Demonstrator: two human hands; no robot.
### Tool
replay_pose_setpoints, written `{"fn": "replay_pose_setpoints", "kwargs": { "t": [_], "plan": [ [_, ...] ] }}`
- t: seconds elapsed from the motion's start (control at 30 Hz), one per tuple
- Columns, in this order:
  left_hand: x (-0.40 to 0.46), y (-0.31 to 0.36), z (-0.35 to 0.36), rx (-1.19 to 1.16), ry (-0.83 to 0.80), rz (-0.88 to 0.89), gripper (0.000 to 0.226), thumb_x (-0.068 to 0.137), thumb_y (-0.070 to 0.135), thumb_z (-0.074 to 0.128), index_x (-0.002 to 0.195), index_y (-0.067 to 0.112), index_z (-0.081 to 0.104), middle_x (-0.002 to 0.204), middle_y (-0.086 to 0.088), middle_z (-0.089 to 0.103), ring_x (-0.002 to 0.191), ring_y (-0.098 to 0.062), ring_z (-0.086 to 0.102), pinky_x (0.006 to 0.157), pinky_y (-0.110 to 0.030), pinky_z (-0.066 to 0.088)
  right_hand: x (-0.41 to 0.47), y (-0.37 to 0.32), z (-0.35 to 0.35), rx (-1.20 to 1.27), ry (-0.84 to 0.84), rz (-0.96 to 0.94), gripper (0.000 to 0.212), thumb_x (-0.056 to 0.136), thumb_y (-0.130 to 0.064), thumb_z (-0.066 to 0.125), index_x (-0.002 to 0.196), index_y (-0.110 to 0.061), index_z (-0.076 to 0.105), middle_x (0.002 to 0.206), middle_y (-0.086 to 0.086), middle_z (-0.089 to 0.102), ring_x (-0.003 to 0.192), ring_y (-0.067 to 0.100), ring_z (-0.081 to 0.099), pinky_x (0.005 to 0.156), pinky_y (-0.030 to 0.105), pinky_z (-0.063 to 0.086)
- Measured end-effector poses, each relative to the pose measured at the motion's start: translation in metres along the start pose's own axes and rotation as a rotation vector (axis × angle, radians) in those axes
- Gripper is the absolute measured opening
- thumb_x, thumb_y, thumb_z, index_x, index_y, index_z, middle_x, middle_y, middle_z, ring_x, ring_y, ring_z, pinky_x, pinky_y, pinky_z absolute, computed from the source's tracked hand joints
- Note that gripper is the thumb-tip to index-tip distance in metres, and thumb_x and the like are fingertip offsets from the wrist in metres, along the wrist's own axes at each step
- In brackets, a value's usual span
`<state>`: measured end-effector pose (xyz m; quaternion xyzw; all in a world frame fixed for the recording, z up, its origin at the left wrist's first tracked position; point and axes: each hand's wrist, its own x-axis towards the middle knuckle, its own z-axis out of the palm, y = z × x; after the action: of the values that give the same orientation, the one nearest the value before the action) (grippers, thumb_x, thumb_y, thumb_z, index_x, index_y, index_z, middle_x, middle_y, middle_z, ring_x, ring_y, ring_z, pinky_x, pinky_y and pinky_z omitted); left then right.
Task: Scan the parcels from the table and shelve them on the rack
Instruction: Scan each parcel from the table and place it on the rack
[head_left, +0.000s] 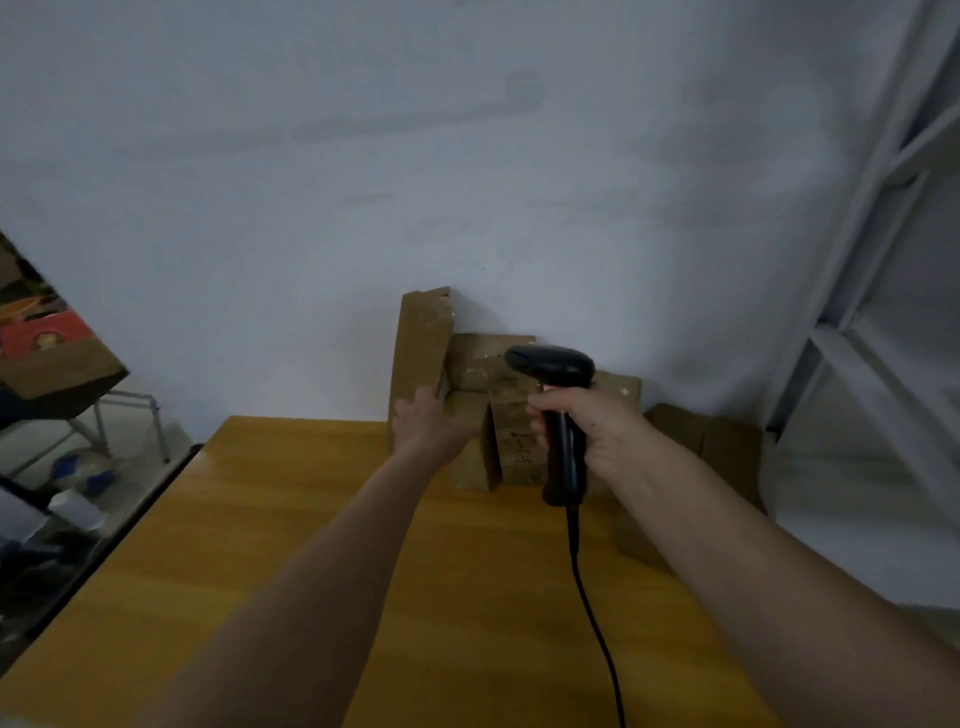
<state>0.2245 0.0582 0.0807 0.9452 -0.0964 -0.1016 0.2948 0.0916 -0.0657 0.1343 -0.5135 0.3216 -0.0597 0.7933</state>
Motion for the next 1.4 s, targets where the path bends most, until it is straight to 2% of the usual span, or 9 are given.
{"fn": "replay_pose_setpoints", "kwargs": {
  "t": [0.1, 0.2, 0.37, 0.63, 0.87, 1.03, 1.13, 1.3, 1.4],
  "plan": [
    [0.031, -0.005, -0.018, 0.066, -0.005, 0.044, 0.086, 0.077, 0.032, 0.078, 0.144, 0.011, 0.029, 0.142, -0.017, 0.031, 0.129, -0.036, 0.037, 0.106, -0.044, 0.041, 0.021, 0.002, 0.026, -0.001, 0.084, 0.004, 0.010, 0.084, 0.001, 0.067, 0.094, -0.001, 0.064, 0.076, 0.009, 0.063, 0.065, 0.017, 0.059, 0.063, 0.027, 0.050],
    [0.061, -0.007, -0.030, 0.037, 0.004, 0.069, 0.095, 0.075, 0.030, 0.081, 0.147, 0.015, 0.021, 0.146, -0.013, 0.022, 0.132, -0.035, 0.031, 0.101, -0.044, 0.043, 0.038, 0.009, 0.048, 0.011, 0.159, -0.009, 0.008, 0.082, 0.000, 0.069, 0.089, -0.003, 0.065, 0.071, 0.008, 0.063, 0.063, 0.018, 0.060, 0.062, 0.027, 0.050],
    [0.101, -0.004, -0.037, 0.012, 0.039, 0.120, 0.106, 0.072, 0.032, 0.084, 0.150, 0.021, 0.012, 0.152, -0.007, 0.012, 0.135, -0.032, 0.024, 0.100, -0.043, 0.043, 0.055, 0.024, 0.069, -0.029, 0.191, -0.009, 0.010, 0.079, 0.000, 0.071, 0.086, -0.005, 0.066, 0.071, 0.010, 0.064, 0.066, 0.021, 0.061, 0.064, 0.031, 0.050],
    [0.151, 0.017, -0.032, 0.056, 0.126, 0.199, 0.116, 0.068, 0.039, 0.086, 0.151, 0.030, 0.006, 0.158, -0.008, 0.005, 0.143, -0.034, 0.012, 0.109, -0.049, 0.037, 0.063, 0.029, 0.081, -0.070, 0.191, -0.038, 0.021, 0.078, -0.001, 0.073, 0.096, -0.008, 0.068, 0.084, 0.009, 0.069, 0.079, 0.023, 0.064, 0.085, 0.041, 0.052],
    [0.171, 0.031, -0.019, 0.166, 0.162, 0.254, 0.105, 0.069, 0.048, 0.080, 0.149, 0.021, 0.017, 0.155, -0.009, 0.015, 0.142, -0.033, 0.015, 0.114, -0.047, 0.024, 0.071, 0.035, 0.079, -0.045, 0.193, -0.039, 0.019, 0.079, 0.001, 0.071, 0.095, -0.008, 0.067, 0.085, 0.010, 0.069, 0.077, 0.023, 0.064, 0.075, 0.036, 0.052],
    [0.169, 0.026, -0.008, 0.116, 0.252, 0.237, 0.083, 0.077, 0.047, 0.073, 0.139, 0.014, 0.029, 0.138, -0.014, 0.035, 0.127, -0.032, 0.032, 0.104, -0.040, 0.033, 0.068, 0.040, 0.075, -0.026, 0.205, -0.037, 0.016, 0.080, 0.003, 0.070, 0.091, -0.007, 0.067, 0.081, 0.010, 0.068, 0.072, 0.022, 0.063, 0.070, 0.034, 0.052],
    [0.165, 0.017, -0.006, 0.097, 0.270, 0.257, 0.067, 0.081, 0.039, 0.070, 0.132, 0.011, 0.037, 0.135, -0.014, 0.038, 0.124, -0.030, 0.035, 0.102, -0.040, 0.037, 0.066, 0.043, 0.074, -0.030, 0.217, -0.035, 0.015, 0.080, 0.003, 0.069, 0.090, -0.007, 0.066, 0.082, 0.012, 0.067, 0.074, 0.024, 0.062, 0.075, 0.036, 0.052],
    [0.161, 0.001, -0.003, 0.002, 0.163, 0.348, 0.035, 0.095, 0.018, 0.055, 0.127, 0.011, 0.045, 0.128, -0.008, 0.050, 0.115, -0.025, 0.050, 0.094, -0.039, 0.048, 0.063, 0.044, 0.073, -0.040, 0.230, -0.014, 0.018, 0.078, 0.003, 0.071, 0.093, -0.005, 0.067, 0.090, 0.017, 0.068, 0.078, 0.026, 0.062, 0.084, 0.041, 0.051],
    [0.154, -0.003, -0.002, 0.002, 0.017, 0.343, 0.047, 0.094, 0.015, 0.058, 0.137, 0.013, 0.039, 0.132, -0.009, 0.049, 0.115, -0.027, 0.054, 0.095, -0.041, 0.050, 0.059, 0.039, 0.070, -0.043, 0.223, -0.020, 0.018, 0.079, 0.004, 0.070, 0.094, -0.005, 0.065, 0.086, 0.015, 0.067, 0.077, 0.025, 0.062, 0.076, 0.037, 0.051]
  ]
}}
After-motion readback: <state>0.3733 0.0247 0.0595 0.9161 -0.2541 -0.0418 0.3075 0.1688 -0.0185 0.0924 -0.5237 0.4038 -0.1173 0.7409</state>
